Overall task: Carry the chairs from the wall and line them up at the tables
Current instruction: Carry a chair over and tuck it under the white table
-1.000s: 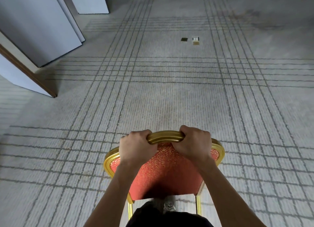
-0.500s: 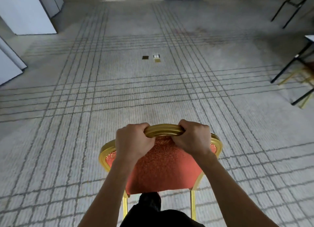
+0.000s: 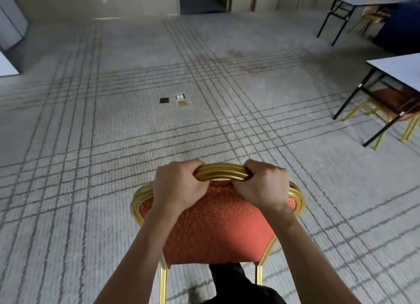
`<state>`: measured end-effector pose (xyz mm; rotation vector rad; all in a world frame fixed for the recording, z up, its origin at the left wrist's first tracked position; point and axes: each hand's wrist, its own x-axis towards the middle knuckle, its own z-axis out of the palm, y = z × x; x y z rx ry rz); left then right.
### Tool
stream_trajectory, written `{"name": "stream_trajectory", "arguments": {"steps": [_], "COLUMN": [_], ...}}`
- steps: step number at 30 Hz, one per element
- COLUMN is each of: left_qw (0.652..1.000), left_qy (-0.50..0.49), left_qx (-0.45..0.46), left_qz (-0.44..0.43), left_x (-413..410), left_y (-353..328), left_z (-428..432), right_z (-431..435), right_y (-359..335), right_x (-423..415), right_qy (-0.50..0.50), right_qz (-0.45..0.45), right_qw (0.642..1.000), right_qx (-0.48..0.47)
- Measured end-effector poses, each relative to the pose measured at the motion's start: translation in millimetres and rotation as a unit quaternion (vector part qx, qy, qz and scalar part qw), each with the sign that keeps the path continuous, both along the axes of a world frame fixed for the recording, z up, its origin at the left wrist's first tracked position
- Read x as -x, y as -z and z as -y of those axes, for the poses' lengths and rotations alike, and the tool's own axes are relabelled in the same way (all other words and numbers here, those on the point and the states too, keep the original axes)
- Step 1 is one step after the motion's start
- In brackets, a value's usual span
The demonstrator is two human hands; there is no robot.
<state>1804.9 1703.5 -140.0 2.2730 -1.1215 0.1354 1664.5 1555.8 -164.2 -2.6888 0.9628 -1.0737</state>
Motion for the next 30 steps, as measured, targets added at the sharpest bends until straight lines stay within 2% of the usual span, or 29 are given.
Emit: {"name": "stream_trajectory", "arguments": {"steps": [6,11,22,30], "left_qw": [0.999,0.999,0.999,0.995], "left_qy": [0.023,0.024,0.046,0.092], "left_qx": [-0.019,-0.01,0.014,0.018], "left_qz": [0.014,0.021,0.006,-0.02], "left_x": [-77.9,-130.8,-267.8,-401.5], "left_y": [9.4,3.2,6.5,15.4], "left_z": [124.4,205.0,374.7,525.2], "right_z": [118.7,201.6,373.7,512.4], "right_y": [15.3,9.6,5.2,3.6], "right_x": [-72.4,-129.5,-259.4,-382.9], "right_qy": [0.035,0.021,0.0,0.055], "right_qz": [0.001,-0.015,0.003,-0.034], "right_qw": [0.999,0.997,0.999,0.996], "right_qx": [-0.035,-0.071,-0.048,-0.06]}}
